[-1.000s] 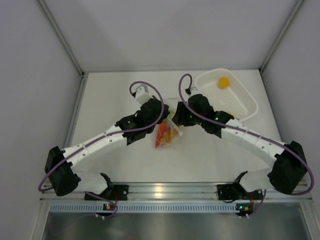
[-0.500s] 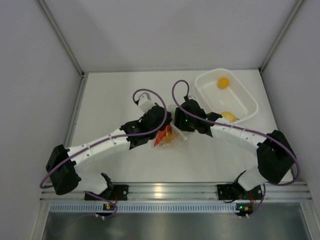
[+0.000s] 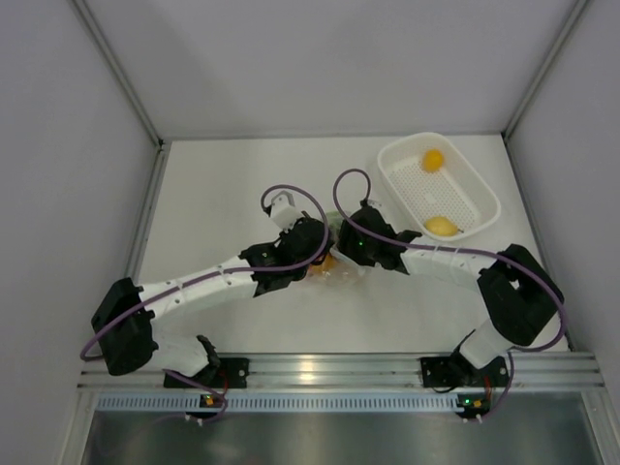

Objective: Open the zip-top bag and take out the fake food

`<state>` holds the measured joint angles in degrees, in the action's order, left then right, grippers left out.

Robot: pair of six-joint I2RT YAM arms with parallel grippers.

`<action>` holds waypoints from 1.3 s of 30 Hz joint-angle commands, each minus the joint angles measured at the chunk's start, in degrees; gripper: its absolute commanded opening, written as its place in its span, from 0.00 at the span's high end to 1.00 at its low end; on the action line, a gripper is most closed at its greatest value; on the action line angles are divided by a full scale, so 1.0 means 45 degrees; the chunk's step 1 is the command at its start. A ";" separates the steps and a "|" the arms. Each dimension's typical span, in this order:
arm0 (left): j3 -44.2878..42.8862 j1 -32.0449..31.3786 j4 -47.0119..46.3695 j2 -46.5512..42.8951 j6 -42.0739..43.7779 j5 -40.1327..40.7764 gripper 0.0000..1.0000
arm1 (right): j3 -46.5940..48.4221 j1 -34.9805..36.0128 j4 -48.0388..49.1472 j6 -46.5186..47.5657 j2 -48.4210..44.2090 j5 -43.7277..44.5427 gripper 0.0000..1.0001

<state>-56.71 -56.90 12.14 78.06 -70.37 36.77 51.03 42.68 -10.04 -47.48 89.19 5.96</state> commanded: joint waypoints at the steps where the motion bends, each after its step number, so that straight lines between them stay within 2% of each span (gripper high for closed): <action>1: 0.0394 -0.0050 -0.0685 0.0114 -0.0222 0.0090 1.00 | -0.0206 -0.0147 0.0863 -0.0795 0.0610 0.0435 0.44; 6: 0.0473 -0.0167 -0.0745 0.0114 -0.0241 -0.0047 1.00 | -0.0225 -0.0206 0.1332 -0.1381 0.1079 0.0356 0.52; 9: 0.0473 -0.0265 -0.0803 0.0114 -0.0222 -0.0086 1.00 | -0.0304 -0.0304 0.1567 -0.1499 0.1293 0.0395 0.54; 11: 0.0473 -0.0323 -0.0784 0.0056 -0.0183 -0.0144 1.00 | -0.0226 -0.0420 0.1354 -0.1634 0.1468 0.0532 0.50; 12: 0.0512 -0.0323 -0.0803 -0.0003 -0.0144 -0.0145 1.00 | -0.0264 -0.0479 0.1276 -0.1771 0.1450 0.0590 0.38; 16: 0.0668 -0.0401 -0.0784 -0.0237 -0.0144 -0.0008 1.00 | -0.1062 -0.0577 0.1546 -0.2435 0.0574 0.1563 0.38; 20: 0.0746 -0.0440 -0.0784 -0.0394 -0.0222 0.0051 1.00 | -0.0833 -0.0616 0.0771 -0.2419 0.0101 0.2387 0.39; 25: 0.0629 -0.0577 -0.0784 -0.0414 -0.0164 0.0090 1.00 | 0.0279 -0.0753 0.0144 -0.1461 0.1583 0.1765 0.52; 27: 0.0570 -0.0577 -0.0784 -0.0316 -0.0124 0.0109 1.00 | 0.0283 -0.0753 0.0297 -0.1206 0.1781 0.1471 0.64; 30: 0.0551 -0.0597 -0.0784 -0.0238 -0.0124 0.0109 1.00 | -0.0185 -0.0675 0.0745 -0.0992 0.1315 0.1352 0.77; 33: 0.0570 -0.0597 -0.0784 -0.0121 -0.0182 0.0168 1.00 | -0.0323 -0.0616 0.0573 -0.0679 0.0534 0.1489 0.85; 35: 0.0570 -0.0597 -0.0784 -0.0120 -0.0222 0.0226 1.00 | -0.0401 -0.0558 0.0649 -0.0464 -0.0032 0.1587 1.00; 39: 0.0512 -0.0597 -0.0784 -0.0218 -0.0125 0.0382 1.00 | -0.0635 -0.0480 0.0923 0.0063 -0.0775 0.1430 1.00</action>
<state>-53.71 -59.37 10.41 78.17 -70.63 36.91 48.73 40.60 -5.02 -50.59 89.49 11.60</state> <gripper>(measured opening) 0.020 0.320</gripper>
